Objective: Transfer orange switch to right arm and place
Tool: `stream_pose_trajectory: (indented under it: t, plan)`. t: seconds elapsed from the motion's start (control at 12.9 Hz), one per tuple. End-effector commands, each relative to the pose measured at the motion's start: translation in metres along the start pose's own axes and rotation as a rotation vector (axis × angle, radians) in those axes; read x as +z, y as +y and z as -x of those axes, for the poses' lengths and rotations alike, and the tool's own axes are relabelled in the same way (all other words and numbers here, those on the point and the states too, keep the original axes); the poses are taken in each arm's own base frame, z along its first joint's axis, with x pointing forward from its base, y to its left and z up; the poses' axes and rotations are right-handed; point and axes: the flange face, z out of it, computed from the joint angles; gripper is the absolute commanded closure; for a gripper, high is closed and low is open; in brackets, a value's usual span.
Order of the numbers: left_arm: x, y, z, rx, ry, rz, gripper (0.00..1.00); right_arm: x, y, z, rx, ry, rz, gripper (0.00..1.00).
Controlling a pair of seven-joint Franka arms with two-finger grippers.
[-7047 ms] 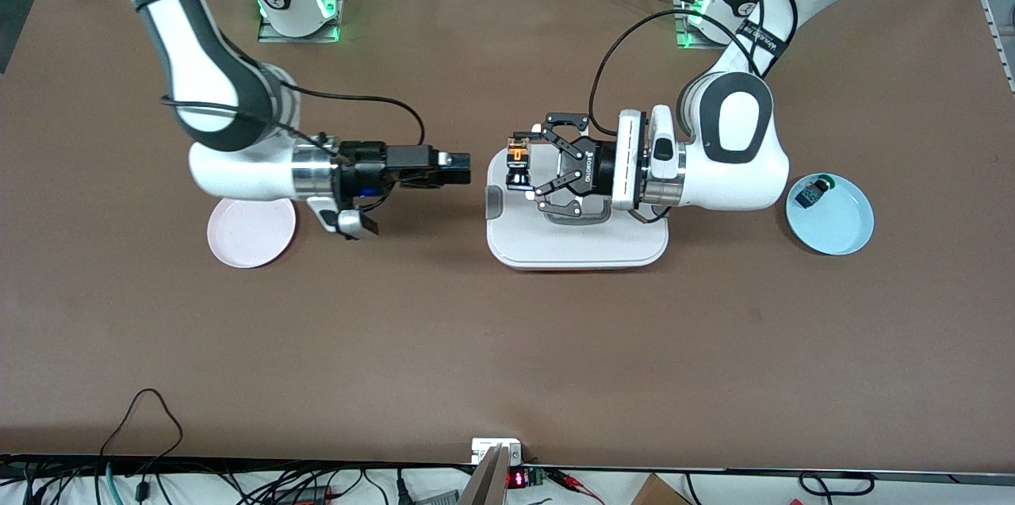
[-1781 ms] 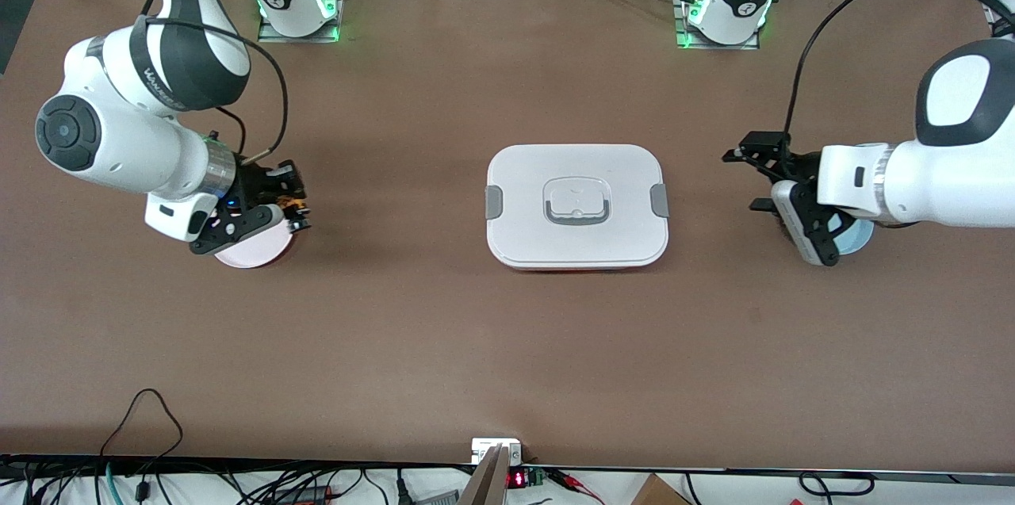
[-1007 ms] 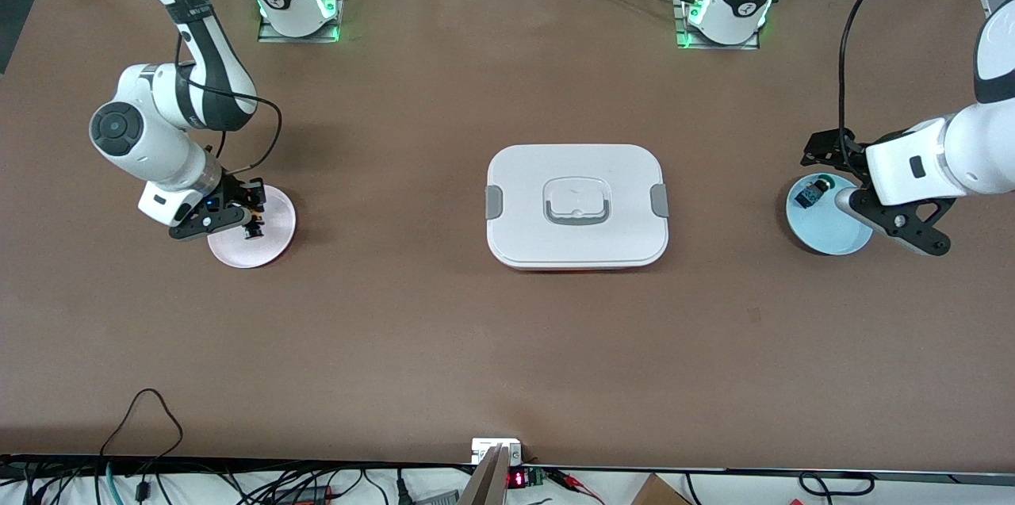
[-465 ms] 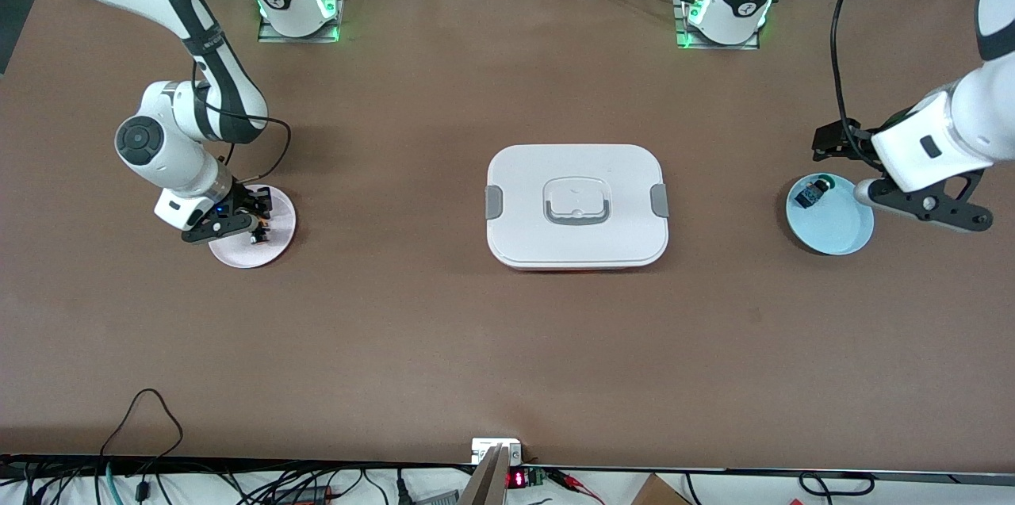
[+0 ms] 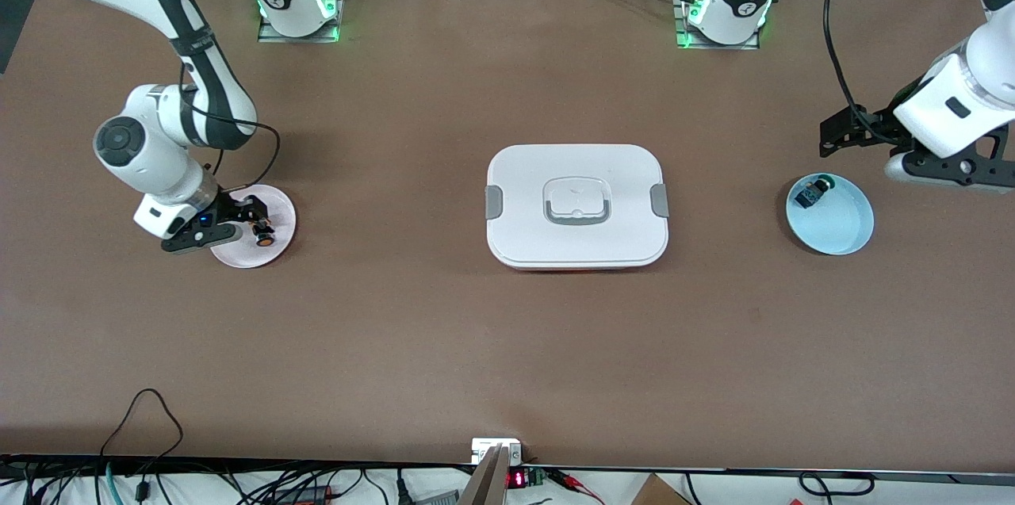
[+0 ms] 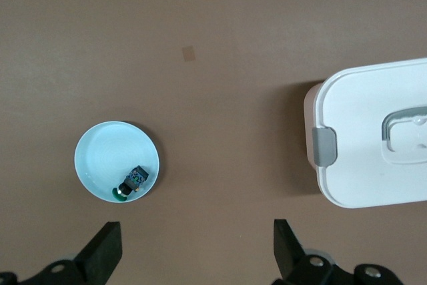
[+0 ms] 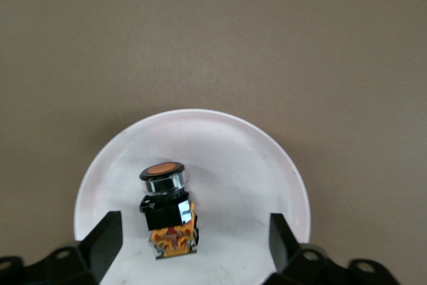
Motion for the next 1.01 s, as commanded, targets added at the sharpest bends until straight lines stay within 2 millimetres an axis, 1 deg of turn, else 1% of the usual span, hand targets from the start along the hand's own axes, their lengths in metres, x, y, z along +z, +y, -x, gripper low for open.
stream_pose_trajectory:
  t: [0.0, 0.08, 0.23, 0.31, 0.39, 0.54, 0.62, 0.77, 0.93]
  plan:
    - [0.009, 0.008, 0.031, -0.037, 0.046, 0.000, 0.00, -0.113, -0.017, -0.026, -0.037, -0.040, -0.019, 0.00]
    - [0.010, 0.008, 0.031, -0.037, 0.043, 0.000, 0.00, -0.154, -0.017, -0.031, -0.032, -0.066, -0.028, 0.00]
    - [0.010, 0.014, 0.030, -0.026, 0.030, -0.010, 0.00, -0.220, -0.020, -0.033, -0.036, -0.076, -0.033, 0.00]
    - [0.012, 0.016, 0.029, -0.021, 0.026, -0.043, 0.00, -0.247, -0.021, -0.032, -0.038, -0.080, -0.034, 0.00]
    - [0.011, 0.024, 0.029, -0.001, 0.027, -0.060, 0.00, -0.272, -0.022, -0.028, -0.040, -0.089, -0.037, 0.00]
    - [0.010, 0.027, 0.032, -0.034, 0.007, -0.064, 0.00, -0.302, -0.025, -0.020, -0.042, -0.080, -0.036, 0.00]
    - [0.006, 0.028, 0.032, -0.038, 0.005, -0.064, 0.00, -0.309, -0.026, -0.017, -0.042, -0.075, -0.035, 0.00]
    - [0.007, 0.028, 0.030, -0.036, -0.001, -0.063, 0.00, -0.312, -0.024, -0.013, 0.018, -0.084, -0.033, 0.00]
    - [0.006, 0.028, 0.030, -0.036, -0.001, -0.063, 0.00, -0.321, -0.026, -0.015, 0.028, -0.072, -0.032, 0.00]
